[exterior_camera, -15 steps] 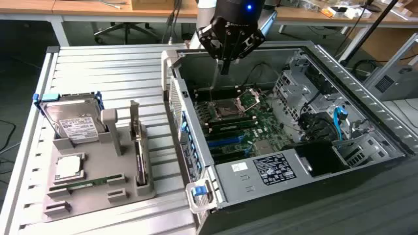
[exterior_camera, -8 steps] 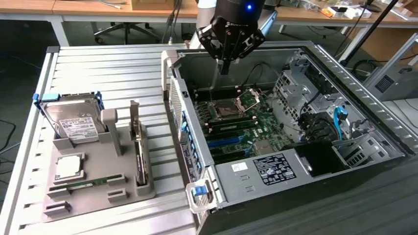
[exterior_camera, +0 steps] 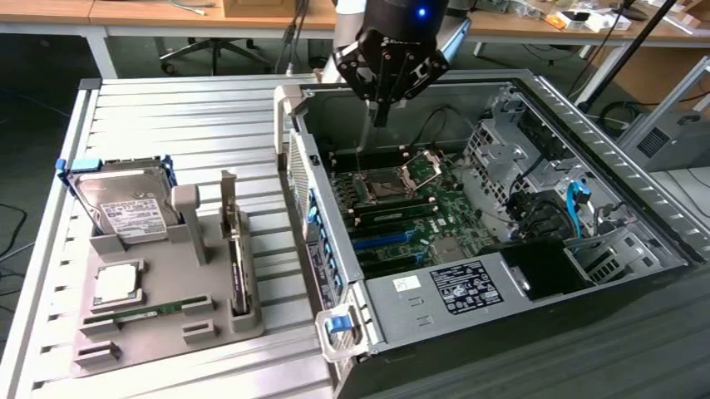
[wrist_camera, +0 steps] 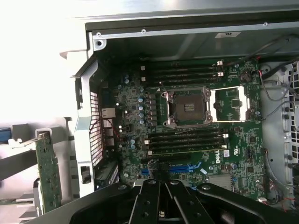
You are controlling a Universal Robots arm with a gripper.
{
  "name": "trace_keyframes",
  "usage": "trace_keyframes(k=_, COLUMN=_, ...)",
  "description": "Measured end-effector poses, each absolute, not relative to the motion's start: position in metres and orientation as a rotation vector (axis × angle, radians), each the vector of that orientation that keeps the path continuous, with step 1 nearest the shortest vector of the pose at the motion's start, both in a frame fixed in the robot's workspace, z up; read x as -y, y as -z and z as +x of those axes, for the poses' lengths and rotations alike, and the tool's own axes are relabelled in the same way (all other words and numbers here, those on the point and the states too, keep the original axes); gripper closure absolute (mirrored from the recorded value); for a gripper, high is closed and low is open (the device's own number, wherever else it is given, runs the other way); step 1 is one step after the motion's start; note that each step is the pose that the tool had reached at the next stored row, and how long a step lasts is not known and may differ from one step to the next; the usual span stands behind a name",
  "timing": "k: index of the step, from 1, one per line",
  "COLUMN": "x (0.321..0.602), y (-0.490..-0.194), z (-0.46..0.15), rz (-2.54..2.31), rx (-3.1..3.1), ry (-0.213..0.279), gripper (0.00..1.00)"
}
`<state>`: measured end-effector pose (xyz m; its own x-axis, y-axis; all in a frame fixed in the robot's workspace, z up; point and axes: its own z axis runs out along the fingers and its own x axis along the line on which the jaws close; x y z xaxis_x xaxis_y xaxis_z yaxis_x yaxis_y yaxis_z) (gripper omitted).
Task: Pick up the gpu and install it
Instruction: 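Reach for the gpu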
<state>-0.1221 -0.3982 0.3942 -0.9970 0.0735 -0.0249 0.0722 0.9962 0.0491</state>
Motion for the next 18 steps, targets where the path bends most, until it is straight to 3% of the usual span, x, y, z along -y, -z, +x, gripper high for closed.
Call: trace_keyframes(k=18, x=0.3982, y=-0.3942, z=-0.1325, rz=0.113, rx=-3.112, ry=-0.075, gripper=0.89)
